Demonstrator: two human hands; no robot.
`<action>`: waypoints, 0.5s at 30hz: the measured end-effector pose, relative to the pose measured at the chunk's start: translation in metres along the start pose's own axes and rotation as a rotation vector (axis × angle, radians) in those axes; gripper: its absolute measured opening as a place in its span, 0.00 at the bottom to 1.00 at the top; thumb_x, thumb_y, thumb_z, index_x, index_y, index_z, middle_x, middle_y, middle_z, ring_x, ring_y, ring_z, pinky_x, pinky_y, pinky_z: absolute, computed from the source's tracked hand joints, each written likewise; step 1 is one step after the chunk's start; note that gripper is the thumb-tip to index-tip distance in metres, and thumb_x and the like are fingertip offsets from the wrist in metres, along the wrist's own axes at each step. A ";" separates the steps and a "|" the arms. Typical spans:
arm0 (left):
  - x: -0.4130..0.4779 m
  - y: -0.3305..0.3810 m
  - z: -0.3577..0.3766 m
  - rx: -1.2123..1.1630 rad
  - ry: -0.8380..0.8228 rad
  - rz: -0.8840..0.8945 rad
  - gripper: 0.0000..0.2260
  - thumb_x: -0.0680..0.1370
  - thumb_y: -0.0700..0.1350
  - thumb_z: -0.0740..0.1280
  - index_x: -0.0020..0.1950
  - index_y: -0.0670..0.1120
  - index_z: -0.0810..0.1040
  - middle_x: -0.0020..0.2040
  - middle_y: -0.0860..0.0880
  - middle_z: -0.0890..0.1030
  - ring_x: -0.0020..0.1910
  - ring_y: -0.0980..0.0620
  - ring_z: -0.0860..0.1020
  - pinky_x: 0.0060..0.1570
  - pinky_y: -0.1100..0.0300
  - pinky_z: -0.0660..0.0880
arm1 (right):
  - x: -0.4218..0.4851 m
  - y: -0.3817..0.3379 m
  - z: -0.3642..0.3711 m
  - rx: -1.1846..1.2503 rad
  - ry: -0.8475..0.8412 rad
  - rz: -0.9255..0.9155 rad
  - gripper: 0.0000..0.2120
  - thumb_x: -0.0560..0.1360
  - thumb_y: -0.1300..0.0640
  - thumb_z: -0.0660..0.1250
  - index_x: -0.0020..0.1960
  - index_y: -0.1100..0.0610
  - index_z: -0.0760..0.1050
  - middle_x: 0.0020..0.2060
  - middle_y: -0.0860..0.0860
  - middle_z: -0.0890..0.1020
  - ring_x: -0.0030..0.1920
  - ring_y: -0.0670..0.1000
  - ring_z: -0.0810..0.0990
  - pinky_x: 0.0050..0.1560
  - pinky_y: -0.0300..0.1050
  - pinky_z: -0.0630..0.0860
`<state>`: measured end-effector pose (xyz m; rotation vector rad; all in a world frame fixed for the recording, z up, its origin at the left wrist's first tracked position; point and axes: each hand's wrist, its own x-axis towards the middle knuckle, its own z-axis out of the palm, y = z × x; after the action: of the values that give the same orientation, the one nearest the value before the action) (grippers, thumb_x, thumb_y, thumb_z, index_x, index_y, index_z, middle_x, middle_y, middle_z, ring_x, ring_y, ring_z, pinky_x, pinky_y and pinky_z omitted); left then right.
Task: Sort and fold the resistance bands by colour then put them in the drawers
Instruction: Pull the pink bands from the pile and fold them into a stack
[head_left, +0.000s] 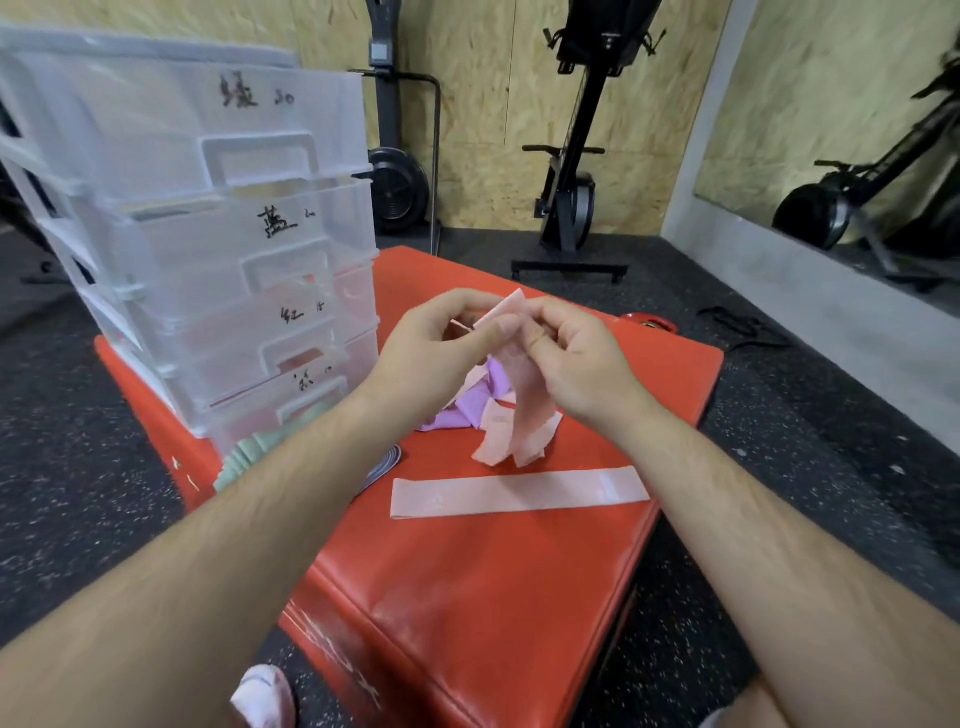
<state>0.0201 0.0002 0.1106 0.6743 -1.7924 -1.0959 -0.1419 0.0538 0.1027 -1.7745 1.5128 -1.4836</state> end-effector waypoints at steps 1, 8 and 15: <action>-0.001 -0.001 0.000 0.021 0.018 0.008 0.04 0.78 0.47 0.71 0.51 0.50 0.83 0.37 0.54 0.80 0.35 0.56 0.76 0.36 0.62 0.72 | -0.001 0.002 0.000 -0.015 -0.017 0.012 0.10 0.84 0.56 0.62 0.54 0.58 0.80 0.46 0.56 0.85 0.44 0.46 0.79 0.48 0.49 0.77; -0.006 -0.003 -0.011 0.070 0.094 -0.061 0.05 0.78 0.47 0.70 0.44 0.47 0.79 0.34 0.51 0.77 0.32 0.53 0.72 0.33 0.57 0.72 | -0.013 0.006 0.009 0.006 -0.178 0.160 0.11 0.82 0.55 0.66 0.41 0.56 0.74 0.33 0.47 0.73 0.33 0.45 0.69 0.35 0.39 0.66; -0.014 0.005 -0.019 0.196 0.008 -0.097 0.06 0.77 0.45 0.72 0.46 0.43 0.79 0.38 0.46 0.79 0.29 0.53 0.75 0.25 0.59 0.73 | -0.014 0.001 0.007 -0.003 -0.282 0.189 0.16 0.82 0.54 0.66 0.46 0.69 0.74 0.36 0.54 0.69 0.36 0.51 0.66 0.34 0.43 0.63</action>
<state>0.0430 0.0058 0.1129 0.8901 -1.8926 -0.9869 -0.1344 0.0635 0.0926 -1.7052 1.4893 -1.0908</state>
